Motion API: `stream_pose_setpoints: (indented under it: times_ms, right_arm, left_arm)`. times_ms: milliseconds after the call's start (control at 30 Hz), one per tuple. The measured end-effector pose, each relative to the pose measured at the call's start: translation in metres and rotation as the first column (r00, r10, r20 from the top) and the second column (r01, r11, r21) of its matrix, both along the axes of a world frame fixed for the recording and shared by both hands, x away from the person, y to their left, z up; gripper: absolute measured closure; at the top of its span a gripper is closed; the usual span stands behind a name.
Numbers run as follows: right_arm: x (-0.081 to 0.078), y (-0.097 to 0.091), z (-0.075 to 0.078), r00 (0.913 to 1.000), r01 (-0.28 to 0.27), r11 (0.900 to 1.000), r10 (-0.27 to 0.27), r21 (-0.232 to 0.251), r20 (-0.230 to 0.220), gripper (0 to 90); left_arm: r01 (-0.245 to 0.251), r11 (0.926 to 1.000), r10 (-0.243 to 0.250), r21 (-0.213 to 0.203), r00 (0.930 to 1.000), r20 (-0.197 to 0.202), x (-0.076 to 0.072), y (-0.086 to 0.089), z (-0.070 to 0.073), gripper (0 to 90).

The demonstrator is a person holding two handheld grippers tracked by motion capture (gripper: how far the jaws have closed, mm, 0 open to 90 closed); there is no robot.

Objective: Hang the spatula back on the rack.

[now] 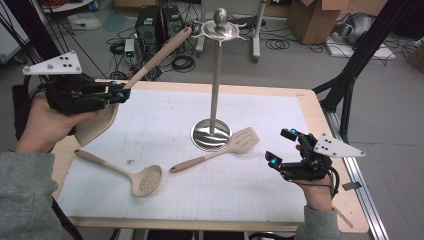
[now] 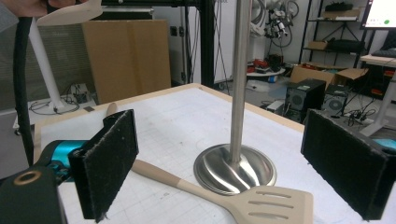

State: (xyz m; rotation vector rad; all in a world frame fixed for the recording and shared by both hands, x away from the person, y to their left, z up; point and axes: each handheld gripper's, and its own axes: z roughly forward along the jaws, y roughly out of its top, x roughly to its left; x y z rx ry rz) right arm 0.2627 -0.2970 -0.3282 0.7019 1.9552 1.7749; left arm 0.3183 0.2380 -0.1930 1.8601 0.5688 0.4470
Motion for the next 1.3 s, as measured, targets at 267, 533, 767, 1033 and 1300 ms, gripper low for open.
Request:
stream_pose_setpoints:
  times_ms: [267, 533, 767, 1033, 1300]
  right_arm:
    - [0.001, 0.0, 0.0, 1.0, 0.003, 1.0, -0.003, -0.004, 0.003, 9.9]
    - [0.001, 0.0, -0.001, 1.0, 0.002, 1.0, -0.002, -0.005, -0.002, 9.9]
    - [-0.001, 0.002, 0.001, 1.0, -0.003, 1.0, 0.003, -0.009, 0.003, 9.9]
    - [-0.001, -0.001, 0.001, 1.0, 0.004, 1.0, -0.004, 0.001, 0.002, 9.9]
    - [-0.002, -0.002, 0.001, 1.0, 0.007, 1.0, -0.007, 0.002, 0.004, 9.9]
  left_arm:
    - [0.016, 0.9999, -0.016, -0.002, 0.9998, 0.006, -0.001, 0.0, -0.001, 77.5]
    - [0.017, 0.9998, -0.017, -0.004, 0.9999, 0.001, 0.0, -0.002, -0.005, 77.4]
    - [0.023, 0.9997, -0.023, -0.005, 0.9997, -0.007, 0.004, -0.007, -0.01, 77.4]
    - [0.031, 0.9995, -0.031, -0.008, 0.9992, -0.025, 0.008, -0.014, -0.015, 77.4]
    - [0.027, 0.9996, -0.026, 0.009, 0.9989, -0.038, 0.014, -0.023, -0.025, 77.4]
